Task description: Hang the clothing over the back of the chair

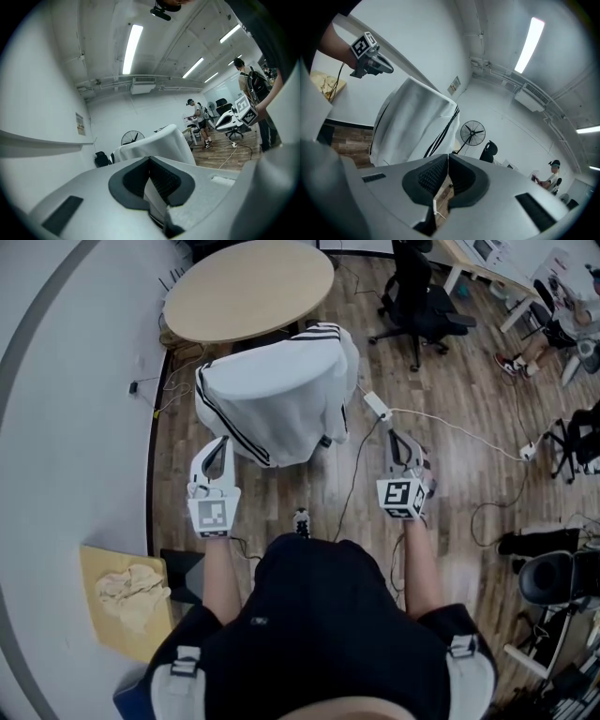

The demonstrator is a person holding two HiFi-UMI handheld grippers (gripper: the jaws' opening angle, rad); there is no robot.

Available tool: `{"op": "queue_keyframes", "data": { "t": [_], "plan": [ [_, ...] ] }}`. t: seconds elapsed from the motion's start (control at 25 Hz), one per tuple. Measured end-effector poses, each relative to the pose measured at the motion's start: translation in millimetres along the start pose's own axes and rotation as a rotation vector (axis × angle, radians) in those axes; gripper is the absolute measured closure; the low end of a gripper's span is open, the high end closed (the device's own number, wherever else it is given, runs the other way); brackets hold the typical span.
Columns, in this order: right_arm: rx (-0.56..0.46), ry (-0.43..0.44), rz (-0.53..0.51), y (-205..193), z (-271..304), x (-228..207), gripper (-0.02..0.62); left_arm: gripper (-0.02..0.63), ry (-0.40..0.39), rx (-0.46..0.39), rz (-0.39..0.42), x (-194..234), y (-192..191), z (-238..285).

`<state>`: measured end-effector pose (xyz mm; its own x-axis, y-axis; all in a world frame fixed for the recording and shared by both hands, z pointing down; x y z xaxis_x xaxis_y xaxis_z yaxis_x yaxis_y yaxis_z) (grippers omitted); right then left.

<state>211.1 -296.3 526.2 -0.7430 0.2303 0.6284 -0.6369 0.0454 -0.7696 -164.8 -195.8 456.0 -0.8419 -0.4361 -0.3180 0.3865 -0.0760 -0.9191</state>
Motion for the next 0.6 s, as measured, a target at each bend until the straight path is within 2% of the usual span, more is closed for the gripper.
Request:
{"op": "queue_keyframes", "data": {
  "t": [0.16, 0.36, 0.48, 0.6],
  "plan": [
    [0.0, 0.01, 0.017, -18, -21, -1, 0.597, 0.606, 0.008, -0.011, 0.014, -26, 5, -13],
    [-0.011, 0.036, 0.037, -27, -48, 0, 0.597, 0.606, 0.019, 0.025, -0.004, -55, 6, -37],
    [-0.005, 0.051, 0.041, -35, -63, 0, 0.597, 0.606, 0.03, 0.008, 0.009, -71, 8, -47],
    [0.002, 0.061, 0.043, -46, -79, 1, 0.597, 0.606, 0.035, 0.038, -0.007, -89, 3, -59]
  ]
}}
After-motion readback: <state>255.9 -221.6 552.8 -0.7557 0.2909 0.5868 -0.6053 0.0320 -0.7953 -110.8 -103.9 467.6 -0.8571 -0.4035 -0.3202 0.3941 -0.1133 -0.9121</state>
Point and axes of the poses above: the fingertips, and each gripper's own axes: z forward along the fingers, x to its left, y out of its top, the point moved 6 cm from there along -z, backward along the fingers, and after that the axes turned 15 degrees about -y, right-handed, at the moved point
